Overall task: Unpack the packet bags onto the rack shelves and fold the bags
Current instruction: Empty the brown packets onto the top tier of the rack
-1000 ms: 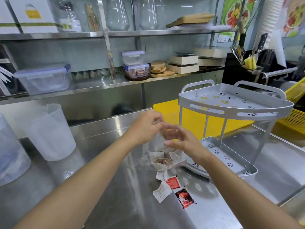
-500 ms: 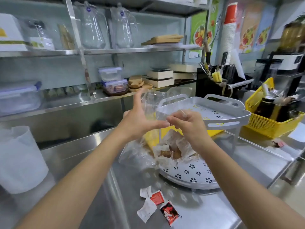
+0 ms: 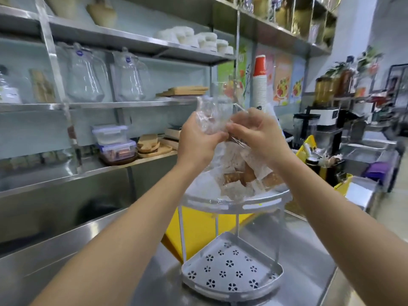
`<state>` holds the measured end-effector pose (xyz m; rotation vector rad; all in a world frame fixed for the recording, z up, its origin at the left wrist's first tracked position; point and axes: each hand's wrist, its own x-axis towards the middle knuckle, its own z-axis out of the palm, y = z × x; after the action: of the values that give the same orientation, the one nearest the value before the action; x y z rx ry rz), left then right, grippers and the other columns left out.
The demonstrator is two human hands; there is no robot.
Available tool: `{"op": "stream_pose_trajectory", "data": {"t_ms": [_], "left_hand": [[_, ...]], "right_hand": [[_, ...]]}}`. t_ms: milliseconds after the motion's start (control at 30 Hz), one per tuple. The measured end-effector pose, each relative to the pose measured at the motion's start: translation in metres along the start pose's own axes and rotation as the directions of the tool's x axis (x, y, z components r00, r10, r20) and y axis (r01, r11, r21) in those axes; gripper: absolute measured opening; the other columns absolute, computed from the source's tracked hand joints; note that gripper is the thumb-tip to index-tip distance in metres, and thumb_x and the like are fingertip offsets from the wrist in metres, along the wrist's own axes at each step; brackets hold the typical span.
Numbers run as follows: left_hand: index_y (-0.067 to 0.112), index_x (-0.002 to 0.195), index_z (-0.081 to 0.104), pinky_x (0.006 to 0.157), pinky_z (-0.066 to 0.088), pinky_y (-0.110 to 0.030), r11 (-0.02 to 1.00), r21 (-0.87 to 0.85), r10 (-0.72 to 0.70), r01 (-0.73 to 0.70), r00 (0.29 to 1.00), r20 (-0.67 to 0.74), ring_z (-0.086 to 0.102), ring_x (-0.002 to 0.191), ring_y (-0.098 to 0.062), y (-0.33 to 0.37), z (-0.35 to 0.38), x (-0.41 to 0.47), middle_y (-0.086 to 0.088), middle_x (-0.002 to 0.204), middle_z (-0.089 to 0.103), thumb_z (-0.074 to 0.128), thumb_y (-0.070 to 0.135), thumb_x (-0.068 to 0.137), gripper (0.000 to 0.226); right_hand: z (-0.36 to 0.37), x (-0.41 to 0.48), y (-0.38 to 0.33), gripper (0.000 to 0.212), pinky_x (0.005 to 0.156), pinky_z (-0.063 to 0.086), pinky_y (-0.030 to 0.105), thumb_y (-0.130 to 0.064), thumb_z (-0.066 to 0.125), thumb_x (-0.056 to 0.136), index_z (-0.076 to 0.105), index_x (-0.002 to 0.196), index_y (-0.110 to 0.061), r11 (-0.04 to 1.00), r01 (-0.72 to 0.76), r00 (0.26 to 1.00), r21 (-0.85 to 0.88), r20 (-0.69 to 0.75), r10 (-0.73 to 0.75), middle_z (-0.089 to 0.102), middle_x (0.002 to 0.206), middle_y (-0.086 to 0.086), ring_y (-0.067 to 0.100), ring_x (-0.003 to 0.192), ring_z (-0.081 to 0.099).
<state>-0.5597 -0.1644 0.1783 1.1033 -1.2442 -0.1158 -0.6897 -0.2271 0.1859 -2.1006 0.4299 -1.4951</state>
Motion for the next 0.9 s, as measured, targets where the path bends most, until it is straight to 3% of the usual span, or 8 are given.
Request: {"op": "stream_pose_trajectory", "data": {"t_ms": [133, 300, 367, 467, 567, 700, 800, 900], "left_hand": [[0.016, 0.098, 0.053, 0.063, 0.057, -0.026, 0.986, -0.153, -0.087, 0.070, 0.990, -0.108, 0.066, 0.065, -0.004, -0.011, 0.018, 0.024, -0.005, 0.088, 0.065, 0.078, 0.001, 0.064, 0.045], [-0.002, 0.124, 0.044, 0.084, 0.054, -0.050, 0.895, -0.398, -0.303, 0.203, 0.930, -0.208, 0.065, 0.098, -0.032, -0.034, 0.037, 0.044, -0.027, 0.117, 0.059, 0.080, 0.000, 0.061, 0.073], [-0.005, 0.126, 0.043, 0.082, 0.056, -0.046, 0.861, -0.460, -0.342, 0.218, 0.917, -0.206, 0.066, 0.096, -0.033, -0.041, 0.049, 0.045, -0.027, 0.110, 0.062, 0.080, -0.002, 0.061, 0.074], [-0.004, 0.118, 0.048, 0.059, 0.058, -0.029, 0.820, -0.539, -0.355, 0.192, 0.910, -0.214, 0.069, 0.070, -0.019, -0.050, 0.064, 0.046, -0.016, 0.089, 0.066, 0.077, -0.005, 0.064, 0.062], [0.000, 0.105, 0.054, 0.057, 0.058, -0.032, 0.761, -0.620, -0.379, 0.192, 0.907, -0.185, 0.066, 0.062, -0.016, -0.060, 0.073, 0.048, -0.012, 0.079, 0.065, 0.075, -0.008, 0.065, 0.046], [0.004, 0.111, 0.050, 0.046, 0.050, -0.025, 0.698, -0.456, -0.627, 0.551, 0.779, -0.019, 0.061, 0.066, -0.022, -0.090, 0.059, 0.046, -0.010, 0.089, 0.063, 0.078, 0.006, 0.066, 0.053], [0.011, 0.130, 0.033, 0.063, 0.051, -0.031, 0.597, -0.280, -0.769, 0.751, 0.636, 0.066, 0.056, 0.079, -0.020, -0.111, 0.033, 0.040, -0.008, 0.107, 0.057, 0.080, 0.008, 0.064, 0.082], [0.019, 0.135, 0.014, 0.096, 0.045, -0.045, 0.692, -0.261, -0.715, 0.673, 0.689, -0.118, 0.054, 0.107, -0.027, -0.119, 0.018, 0.038, -0.010, 0.129, 0.047, 0.081, 0.014, 0.063, 0.099]], "right_hand": [[-0.037, 0.000, 0.025, 0.015, 0.069, 0.047, 0.022, -0.028, 0.065, 0.082, 0.068, 0.084, -0.013, 0.983, -0.152, 0.982, 0.106, -0.098, 0.163, 0.065, 0.073, -0.001, 0.008, 0.070, 0.060], [-0.067, -0.008, 0.067, 0.011, 0.066, 0.055, 0.024, -0.015, 0.066, 0.081, 0.071, 0.089, -0.008, 0.957, -0.279, 0.958, 0.081, -0.050, 0.283, 0.072, 0.066, -0.007, 0.007, 0.066, 0.066], [-0.072, -0.009, 0.077, 0.008, 0.066, 0.054, 0.026, -0.015, 0.067, 0.080, 0.074, 0.084, -0.012, 0.950, -0.296, 0.952, 0.099, -0.048, 0.301, 0.072, 0.066, -0.005, 0.009, 0.066, 0.065], [-0.077, -0.001, 0.086, 0.009, 0.065, 0.050, 0.037, -0.016, 0.069, 0.077, 0.074, 0.073, -0.022, 0.951, -0.280, 0.947, 0.129, -0.125, 0.296, 0.072, 0.066, -0.002, 0.017, 0.066, 0.064], [-0.082, 0.010, 0.095, 0.008, 0.061, 0.048, 0.036, -0.016, 0.072, 0.075, 0.074, 0.070, -0.023, 0.954, -0.276, 0.943, 0.115, -0.160, 0.292, 0.070, 0.062, -0.003, 0.020, 0.063, 0.061], [-0.080, 0.019, 0.109, 0.016, 0.051, 0.051, 0.017, -0.015, 0.073, 0.074, 0.073, 0.062, -0.027, 0.954, -0.297, 0.952, 0.034, -0.072, 0.299, 0.069, 0.056, -0.007, 0.003, 0.056, 0.062], [-0.077, 0.024, 0.117, 0.016, 0.050, 0.051, 0.014, -0.016, 0.074, 0.073, 0.072, 0.061, -0.026, 0.945, -0.326, 0.945, -0.018, -0.016, 0.326, 0.067, 0.060, -0.003, 0.000, 0.053, 0.060], [-0.075, 0.031, 0.121, 0.020, 0.048, 0.051, 0.013, -0.017, 0.075, 0.072, 0.072, 0.056, -0.028, 0.941, -0.338, 0.941, -0.031, 0.022, 0.339, 0.065, 0.049, -0.010, -0.001, 0.050, 0.059]]}}
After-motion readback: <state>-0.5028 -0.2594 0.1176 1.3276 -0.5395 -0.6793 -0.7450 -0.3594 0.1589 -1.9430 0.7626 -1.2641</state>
